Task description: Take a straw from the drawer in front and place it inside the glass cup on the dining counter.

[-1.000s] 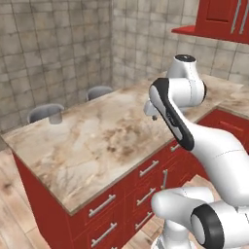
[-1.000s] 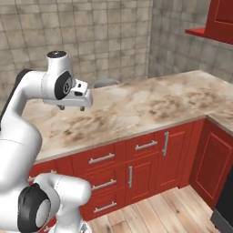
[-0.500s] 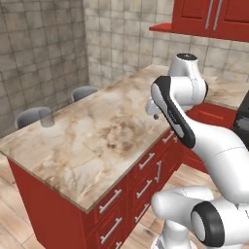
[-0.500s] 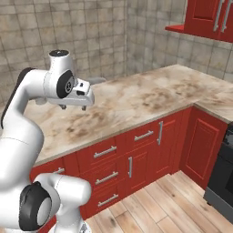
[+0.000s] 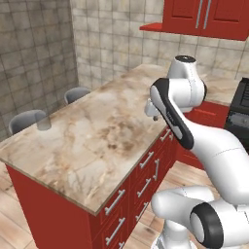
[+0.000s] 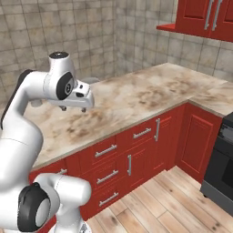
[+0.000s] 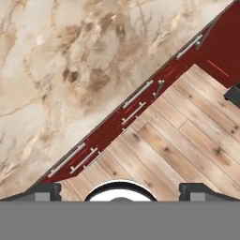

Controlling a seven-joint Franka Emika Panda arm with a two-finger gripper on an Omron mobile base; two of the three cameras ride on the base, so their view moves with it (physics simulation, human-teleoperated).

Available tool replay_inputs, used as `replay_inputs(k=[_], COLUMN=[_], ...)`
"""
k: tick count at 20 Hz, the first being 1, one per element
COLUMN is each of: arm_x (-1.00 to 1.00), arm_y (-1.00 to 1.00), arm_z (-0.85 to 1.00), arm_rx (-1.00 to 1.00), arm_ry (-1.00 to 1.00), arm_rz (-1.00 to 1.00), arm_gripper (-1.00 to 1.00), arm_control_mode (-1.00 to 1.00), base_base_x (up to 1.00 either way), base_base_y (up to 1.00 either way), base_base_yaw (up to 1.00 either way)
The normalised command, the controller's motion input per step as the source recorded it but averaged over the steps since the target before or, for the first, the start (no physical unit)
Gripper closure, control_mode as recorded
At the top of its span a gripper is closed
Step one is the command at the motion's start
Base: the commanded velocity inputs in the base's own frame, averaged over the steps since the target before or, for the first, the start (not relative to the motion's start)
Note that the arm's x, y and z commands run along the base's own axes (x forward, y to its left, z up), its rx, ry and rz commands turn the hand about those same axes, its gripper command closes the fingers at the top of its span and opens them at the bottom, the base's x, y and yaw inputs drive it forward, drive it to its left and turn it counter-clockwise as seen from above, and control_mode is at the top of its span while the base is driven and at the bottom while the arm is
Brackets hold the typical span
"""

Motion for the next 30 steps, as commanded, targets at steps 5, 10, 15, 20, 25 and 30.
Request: replay_inputs(k=[5, 10, 15, 20, 25, 30], arm_x=[0.04, 0.00, 0.27, 0.33, 0.29, 0.25], arm_y=[-0.44, -0.92, -0.71, -0.51, -0.20, 0.00], arm_z=[-0.72, -0.95, -0.99, -0.99, -0.69, -0.40], arm_rx=[0.17, 0.36, 0.38, 0.32, 0.28, 0.23], arm_ry=[0.03, 0.07, 0.04, 0.03, 0.00, -0.01], arm_rz=[-0.27, -0.25, -0.15, -0.08, -0.10, -0.06], arm_gripper=[-1.00, -1.00, -1.00, -1.00, -1.00, -1.00], arm_control_mode=[-1.00, -1.00, -1.00, -1.00, -1.00, -1.00], base_base_x=[0.00, 0.00, 0.00, 0.00, 0.00, 0.00], base_base_y=[0.00, 0.00, 0.00, 0.00, 0.00, 0.00], base_base_yaw=[0.00, 0.00, 0.00, 0.00, 0.00, 0.00])
